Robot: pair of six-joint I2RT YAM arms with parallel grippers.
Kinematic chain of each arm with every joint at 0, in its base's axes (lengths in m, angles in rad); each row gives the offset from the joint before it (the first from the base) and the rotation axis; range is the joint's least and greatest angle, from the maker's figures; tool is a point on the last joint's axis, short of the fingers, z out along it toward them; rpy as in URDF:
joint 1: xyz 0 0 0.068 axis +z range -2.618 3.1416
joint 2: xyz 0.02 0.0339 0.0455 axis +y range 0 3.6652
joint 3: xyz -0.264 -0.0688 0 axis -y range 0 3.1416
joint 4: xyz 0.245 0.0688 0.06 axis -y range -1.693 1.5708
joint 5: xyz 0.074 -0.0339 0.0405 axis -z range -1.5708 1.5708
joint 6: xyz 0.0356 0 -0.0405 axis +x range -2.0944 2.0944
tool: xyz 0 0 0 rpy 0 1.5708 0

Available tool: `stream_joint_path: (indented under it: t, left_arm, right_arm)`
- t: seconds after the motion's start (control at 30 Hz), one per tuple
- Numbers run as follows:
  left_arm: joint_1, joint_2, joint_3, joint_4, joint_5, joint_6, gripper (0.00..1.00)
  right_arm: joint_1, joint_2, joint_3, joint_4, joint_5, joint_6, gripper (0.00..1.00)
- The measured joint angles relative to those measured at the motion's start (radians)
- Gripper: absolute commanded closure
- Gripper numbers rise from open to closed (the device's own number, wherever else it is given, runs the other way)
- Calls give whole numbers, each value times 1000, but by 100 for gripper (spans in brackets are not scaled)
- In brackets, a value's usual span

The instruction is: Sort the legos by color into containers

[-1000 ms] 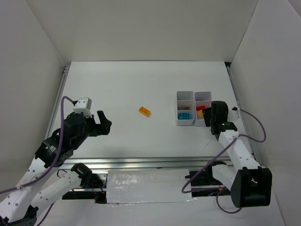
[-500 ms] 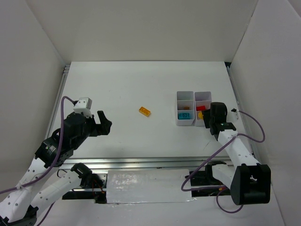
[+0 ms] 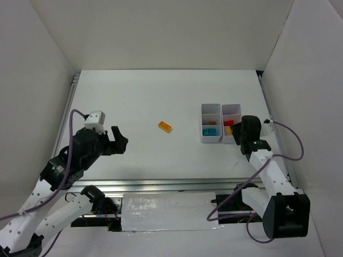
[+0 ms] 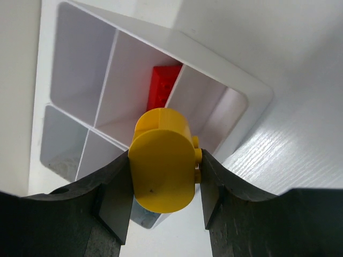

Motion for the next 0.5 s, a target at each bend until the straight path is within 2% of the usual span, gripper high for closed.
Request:
stream_joint_path:
  t: [0.1, 0.27, 0.3, 0.5]
  left_arm:
    - [0, 0, 0, 2, 7, 1, 1]
    - [0, -6, -5, 31, 61, 19, 1]
    - [0, -7, -5, 41, 92, 25, 0]
    - [0, 43, -36, 189, 361, 21, 1]
  right_arm:
    - [0, -23, 27, -14, -9, -80, 100]
    - [30, -30, 106, -40, -104, -257, 100]
    - [63, -30, 132, -55, -100, -276, 100]
    - [460, -31, 351, -164, 11, -307, 100]
